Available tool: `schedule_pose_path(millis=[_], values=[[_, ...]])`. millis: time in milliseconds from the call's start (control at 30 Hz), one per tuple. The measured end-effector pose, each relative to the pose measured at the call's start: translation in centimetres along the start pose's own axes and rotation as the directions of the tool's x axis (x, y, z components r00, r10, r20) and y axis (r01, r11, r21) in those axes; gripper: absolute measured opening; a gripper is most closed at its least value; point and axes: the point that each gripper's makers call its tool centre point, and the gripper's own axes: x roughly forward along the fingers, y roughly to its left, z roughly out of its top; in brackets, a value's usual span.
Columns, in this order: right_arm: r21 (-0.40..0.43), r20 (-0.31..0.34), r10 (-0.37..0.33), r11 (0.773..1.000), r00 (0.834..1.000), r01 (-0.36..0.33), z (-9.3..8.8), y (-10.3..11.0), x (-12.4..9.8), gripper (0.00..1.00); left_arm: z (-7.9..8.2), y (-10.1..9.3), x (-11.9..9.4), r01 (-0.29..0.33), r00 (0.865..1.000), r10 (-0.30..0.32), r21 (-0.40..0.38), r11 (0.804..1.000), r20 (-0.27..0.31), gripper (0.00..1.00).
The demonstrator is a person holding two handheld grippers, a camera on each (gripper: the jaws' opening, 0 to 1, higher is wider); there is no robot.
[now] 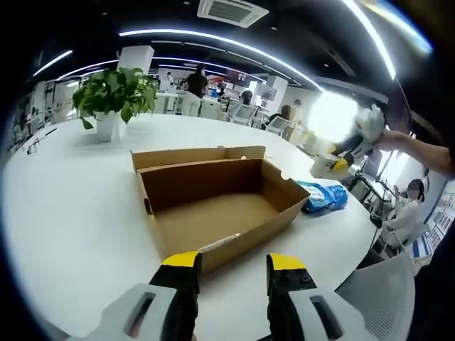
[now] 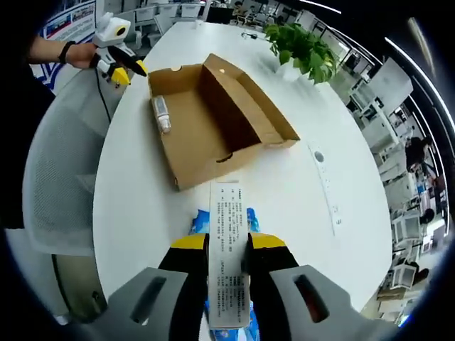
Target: Operate the shoe box by opening the lid, removing the specified soft item, and placing it in the target area until the item is outside and the box remains undamaged.
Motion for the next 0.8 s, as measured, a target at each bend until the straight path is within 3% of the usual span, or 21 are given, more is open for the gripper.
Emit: schedule_pose_path(millis=[200,500,800], values=[[0.078,-0.043,-0.032,0.996,0.999,0.036,-4.9,-0.2,-1.6,0.18,-0.1,-0.1,0.1,0.002,1.0,-0.002,0.006,1.0,-0.005,0.37],[0.177,-0.091,-0.068,0.981,0.994,0.084,-10.7,-0.1,-3.6,0.18,0.0,0.0,0.1,-0.007,1.0,0.007,0.018,1.0,-0.006,0.37],[0.251,-0.112,-0.085,0.962,0.99,0.111,-13.8,-0.2,-4.8,0.18,-0.2,-0.1,0.1,-0.009,1.0,0.009,0.032,0.999,-0.022,0.37]])
